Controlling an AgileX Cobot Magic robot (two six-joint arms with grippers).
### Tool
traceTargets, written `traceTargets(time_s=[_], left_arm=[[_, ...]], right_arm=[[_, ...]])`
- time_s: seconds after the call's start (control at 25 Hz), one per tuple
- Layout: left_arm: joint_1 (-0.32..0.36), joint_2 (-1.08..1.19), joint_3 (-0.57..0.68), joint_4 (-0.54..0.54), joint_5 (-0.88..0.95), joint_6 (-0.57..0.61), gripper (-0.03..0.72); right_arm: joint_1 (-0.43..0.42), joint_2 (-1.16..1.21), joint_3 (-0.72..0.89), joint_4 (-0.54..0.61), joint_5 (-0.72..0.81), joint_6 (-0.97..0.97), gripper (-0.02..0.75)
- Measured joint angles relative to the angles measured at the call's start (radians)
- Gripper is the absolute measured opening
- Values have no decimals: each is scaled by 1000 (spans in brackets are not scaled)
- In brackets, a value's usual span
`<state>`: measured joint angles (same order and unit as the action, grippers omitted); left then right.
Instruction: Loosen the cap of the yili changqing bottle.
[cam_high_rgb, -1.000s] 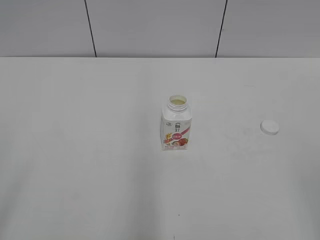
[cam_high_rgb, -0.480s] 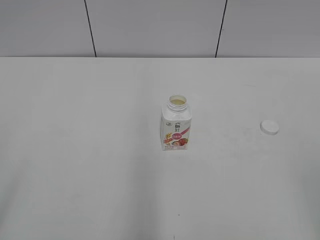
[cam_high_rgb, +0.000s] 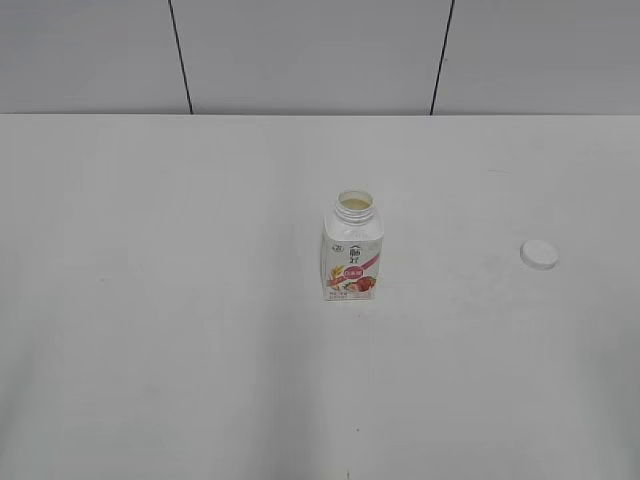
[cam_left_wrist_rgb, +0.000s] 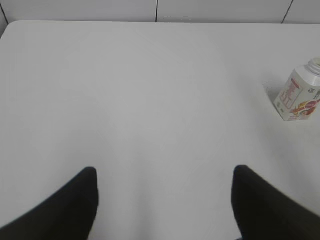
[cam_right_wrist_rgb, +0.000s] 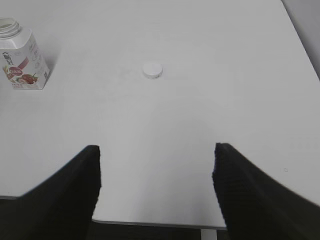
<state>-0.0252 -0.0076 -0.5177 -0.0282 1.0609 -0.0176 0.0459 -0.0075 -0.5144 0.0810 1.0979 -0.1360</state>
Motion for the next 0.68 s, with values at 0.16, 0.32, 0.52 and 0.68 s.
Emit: traceTargets(time_s=[0.16,0.32,0.52,0.68], left_arm=[[0,0,0,-1,0,0,510],[0,0,0,-1,0,0,497],[0,0,0,-2,0,0,480],[0,0,0,-2,0,0,463]], right_arm=[[0,0,0,3,0,0,553],[0,0,0,4,0,0,553],[0,0,0,4,0,0,553],[0,0,0,5,0,0,553]])
